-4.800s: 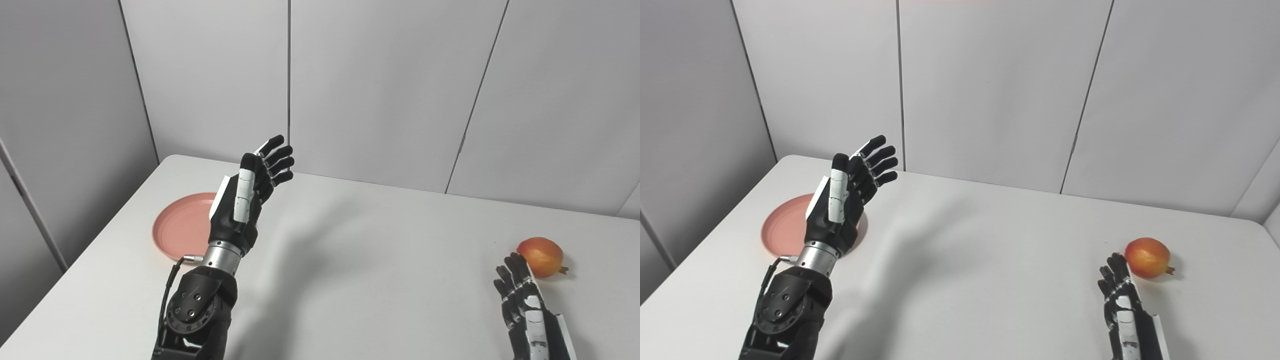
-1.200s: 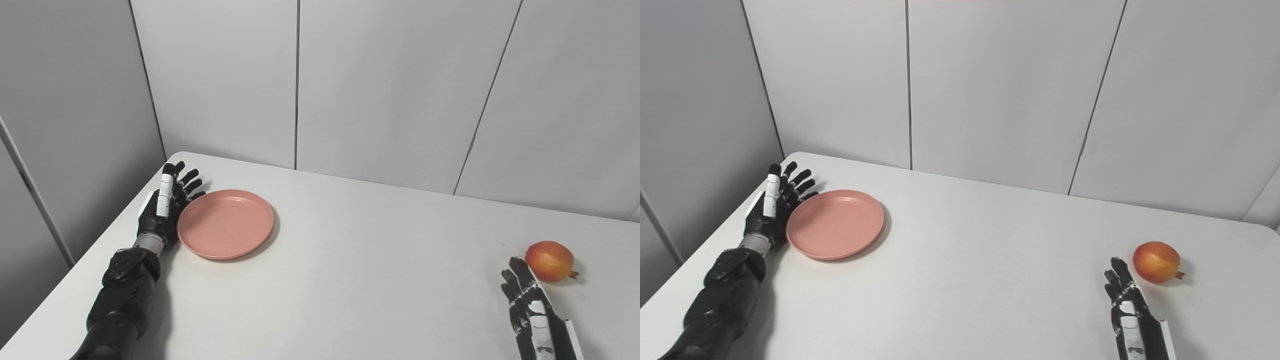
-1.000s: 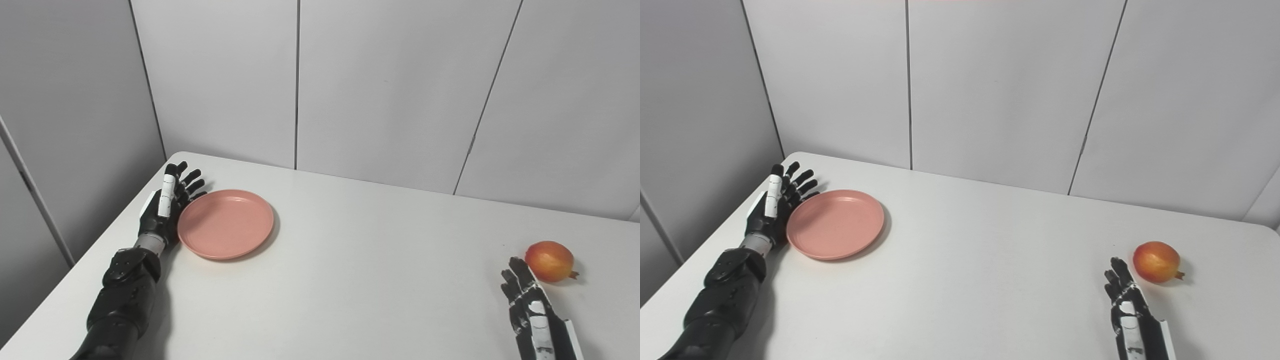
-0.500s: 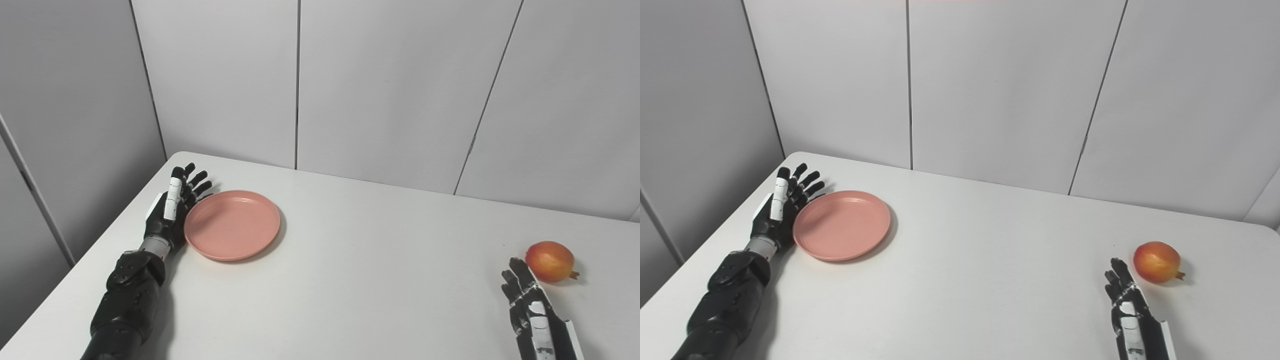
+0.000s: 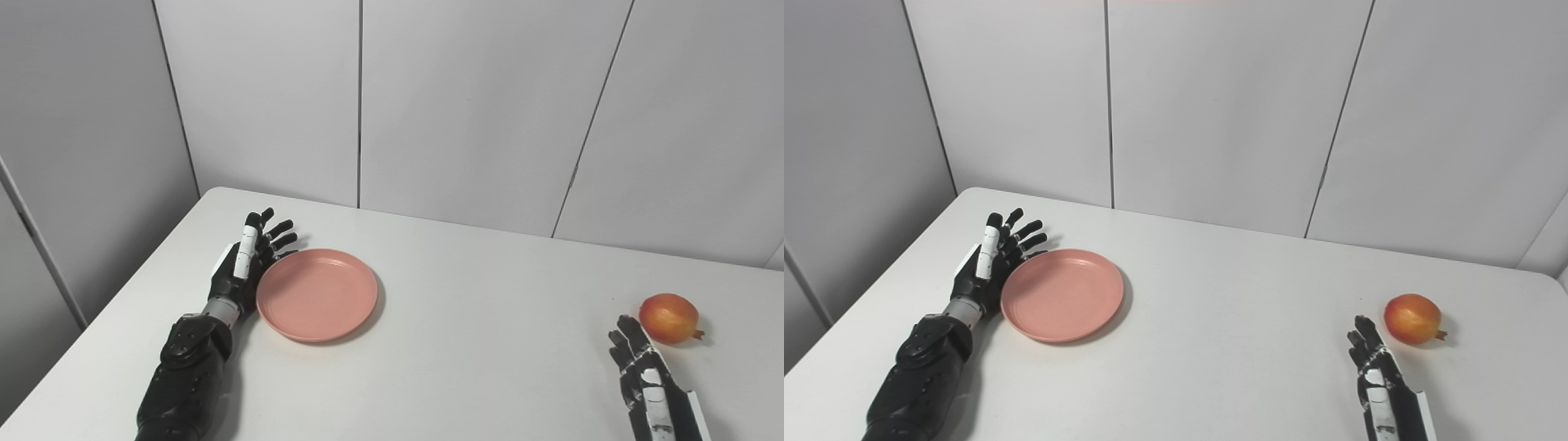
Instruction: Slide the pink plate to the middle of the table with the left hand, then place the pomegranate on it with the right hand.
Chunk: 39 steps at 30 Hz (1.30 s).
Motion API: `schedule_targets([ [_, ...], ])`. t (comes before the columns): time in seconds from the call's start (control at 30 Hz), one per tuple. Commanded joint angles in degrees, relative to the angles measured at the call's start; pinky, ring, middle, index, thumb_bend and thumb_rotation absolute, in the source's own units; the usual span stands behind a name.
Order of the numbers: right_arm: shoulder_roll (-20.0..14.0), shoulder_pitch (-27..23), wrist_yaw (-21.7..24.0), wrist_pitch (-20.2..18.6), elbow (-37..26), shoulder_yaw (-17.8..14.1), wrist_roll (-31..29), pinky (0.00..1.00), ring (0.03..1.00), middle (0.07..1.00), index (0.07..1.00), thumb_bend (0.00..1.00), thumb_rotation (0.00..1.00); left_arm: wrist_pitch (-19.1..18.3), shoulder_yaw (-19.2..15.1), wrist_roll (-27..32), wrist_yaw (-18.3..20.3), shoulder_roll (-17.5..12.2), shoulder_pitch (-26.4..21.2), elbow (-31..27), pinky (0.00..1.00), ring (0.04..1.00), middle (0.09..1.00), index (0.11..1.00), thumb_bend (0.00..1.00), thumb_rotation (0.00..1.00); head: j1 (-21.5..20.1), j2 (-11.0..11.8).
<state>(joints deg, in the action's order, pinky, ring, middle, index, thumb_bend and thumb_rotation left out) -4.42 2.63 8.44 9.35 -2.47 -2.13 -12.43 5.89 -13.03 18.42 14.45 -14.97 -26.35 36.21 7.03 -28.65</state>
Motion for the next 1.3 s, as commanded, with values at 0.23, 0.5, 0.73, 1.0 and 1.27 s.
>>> schedule_targets([
  [0.23, 0.7, 3.8, 0.0, -0.3, 3.2, 0.1, 0.0, 0.98, 0.943, 0.946, 0.881, 0.82, 0.84, -3.7, 2.6, -3.3, -4.1, 2.5, -0.3, -5.7, 0.72, 0.853, 0.885, 0.974, 0.95, 0.92, -0.2, -0.3],
  [0.5, 1.0, 4.0, -0.3, -0.9, 2.3, 0.4, 0.6, 0.98, 0.943, 0.945, 0.882, 0.82, 0.84, -4.2, 3.7, -4.5, -5.9, 4.9, -0.2, -6.5, 0.71, 0.838, 0.855, 0.969, 0.9, 0.93, -0.5, -0.6],
  [0.73, 1.0, 3.9, -0.3, -1.0, 2.4, 0.5, 0.8, 0.98, 0.946, 0.944, 0.884, 0.82, 0.84, -5.9, 4.9, -6.4, -7.9, 6.7, 0.1, -7.4, 0.68, 0.825, 0.858, 0.954, 0.87, 0.93, -0.5, -0.6],
  [1.0, 1.2, 3.8, -0.4, -0.9, 2.4, 0.8, 1.6, 0.98, 0.946, 0.948, 0.89, 0.82, 0.86, -4.3, 6.6, -8.6, -9.0, 8.4, -0.4, -6.2, 0.66, 0.817, 0.865, 0.972, 0.88, 0.95, -2.0, -1.0],
  [1.27, 1.7, 3.8, -0.9, -1.3, 2.0, 1.3, 2.7, 0.96, 0.942, 0.943, 0.883, 0.83, 0.85, -5.0, 7.1, -9.7, -10.5, 10.2, 0.2, -7.8, 0.67, 0.819, 0.869, 0.971, 0.85, 0.95, -4.1, -1.4],
])
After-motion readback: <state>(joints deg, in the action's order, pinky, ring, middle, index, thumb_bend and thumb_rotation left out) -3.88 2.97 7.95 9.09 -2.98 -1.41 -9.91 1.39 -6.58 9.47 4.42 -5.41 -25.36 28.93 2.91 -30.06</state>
